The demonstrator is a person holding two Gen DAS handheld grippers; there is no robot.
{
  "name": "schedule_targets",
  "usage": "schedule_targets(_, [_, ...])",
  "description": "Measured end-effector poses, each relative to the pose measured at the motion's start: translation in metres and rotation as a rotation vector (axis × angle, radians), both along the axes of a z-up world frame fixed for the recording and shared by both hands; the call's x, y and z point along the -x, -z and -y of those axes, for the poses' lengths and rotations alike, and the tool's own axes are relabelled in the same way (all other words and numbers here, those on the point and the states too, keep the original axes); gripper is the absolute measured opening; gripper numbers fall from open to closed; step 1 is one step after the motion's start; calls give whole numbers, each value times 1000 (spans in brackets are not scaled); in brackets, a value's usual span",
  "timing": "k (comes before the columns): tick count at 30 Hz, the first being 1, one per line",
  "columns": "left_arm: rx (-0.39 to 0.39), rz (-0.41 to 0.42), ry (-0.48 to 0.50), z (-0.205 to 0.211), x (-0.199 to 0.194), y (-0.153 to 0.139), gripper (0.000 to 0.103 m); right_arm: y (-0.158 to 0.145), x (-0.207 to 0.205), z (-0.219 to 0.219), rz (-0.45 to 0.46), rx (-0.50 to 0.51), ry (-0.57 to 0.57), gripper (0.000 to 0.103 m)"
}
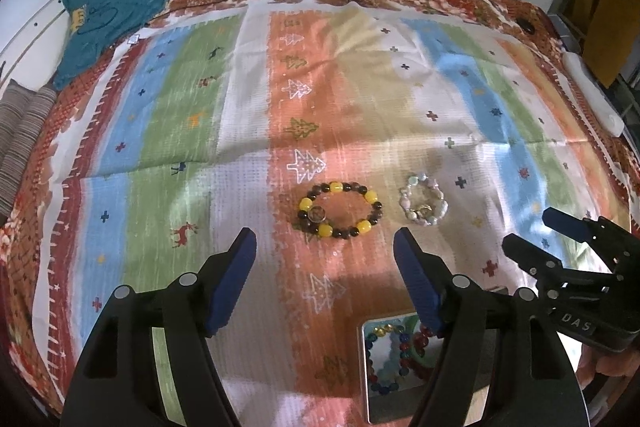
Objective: Organize jewelry
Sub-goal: 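Move both tools toward the yellow-black bead bracelet and pastel bead bracelet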
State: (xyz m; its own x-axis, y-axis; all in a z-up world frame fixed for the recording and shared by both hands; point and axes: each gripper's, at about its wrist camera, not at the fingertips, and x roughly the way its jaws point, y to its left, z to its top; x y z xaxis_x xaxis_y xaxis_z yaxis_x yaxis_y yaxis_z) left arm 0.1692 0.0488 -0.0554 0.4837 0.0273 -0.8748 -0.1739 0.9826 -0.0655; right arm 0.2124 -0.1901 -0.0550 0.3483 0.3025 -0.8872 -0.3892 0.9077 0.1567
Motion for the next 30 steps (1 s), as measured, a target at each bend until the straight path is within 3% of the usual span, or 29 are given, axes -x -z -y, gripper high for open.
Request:
schedule_targets(11, [-8, -37, -4, -6, -21, 20, 71, 15, -18, -8, -14, 5, 4, 73])
schedule_targets(16, [33, -73, -17, -8, -30, 32, 71, 20, -24, -12, -21, 11, -4, 73])
schedule_targets(30, [6, -97, 1, -9, -53, 45, 71, 40, -43, -22, -30, 65, -25, 73])
